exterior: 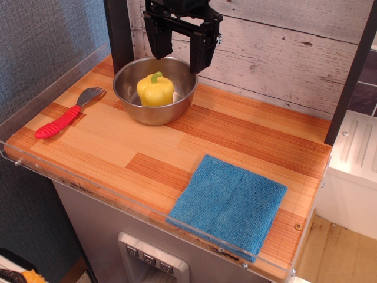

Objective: Move the blue towel slightly to the left

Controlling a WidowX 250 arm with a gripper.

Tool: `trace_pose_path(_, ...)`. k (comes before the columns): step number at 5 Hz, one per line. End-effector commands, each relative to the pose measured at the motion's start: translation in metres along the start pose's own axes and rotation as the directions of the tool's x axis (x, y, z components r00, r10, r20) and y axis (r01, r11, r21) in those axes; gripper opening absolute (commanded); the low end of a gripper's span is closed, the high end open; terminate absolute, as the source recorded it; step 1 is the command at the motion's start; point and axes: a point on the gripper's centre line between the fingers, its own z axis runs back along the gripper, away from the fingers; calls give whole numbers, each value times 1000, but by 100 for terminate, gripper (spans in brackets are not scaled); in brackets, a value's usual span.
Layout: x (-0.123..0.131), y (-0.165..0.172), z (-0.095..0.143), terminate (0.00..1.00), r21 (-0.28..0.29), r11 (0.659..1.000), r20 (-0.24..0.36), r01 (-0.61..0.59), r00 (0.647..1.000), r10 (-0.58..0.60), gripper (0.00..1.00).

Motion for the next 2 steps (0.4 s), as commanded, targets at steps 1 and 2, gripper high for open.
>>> trace_pose_path(1, 0, 0, 0, 0, 0, 1000, 0, 0, 1000, 0, 100)
trace_pose_path(2, -9, -24, -5, 0, 12, 999, 8, 41, 999, -41, 100)
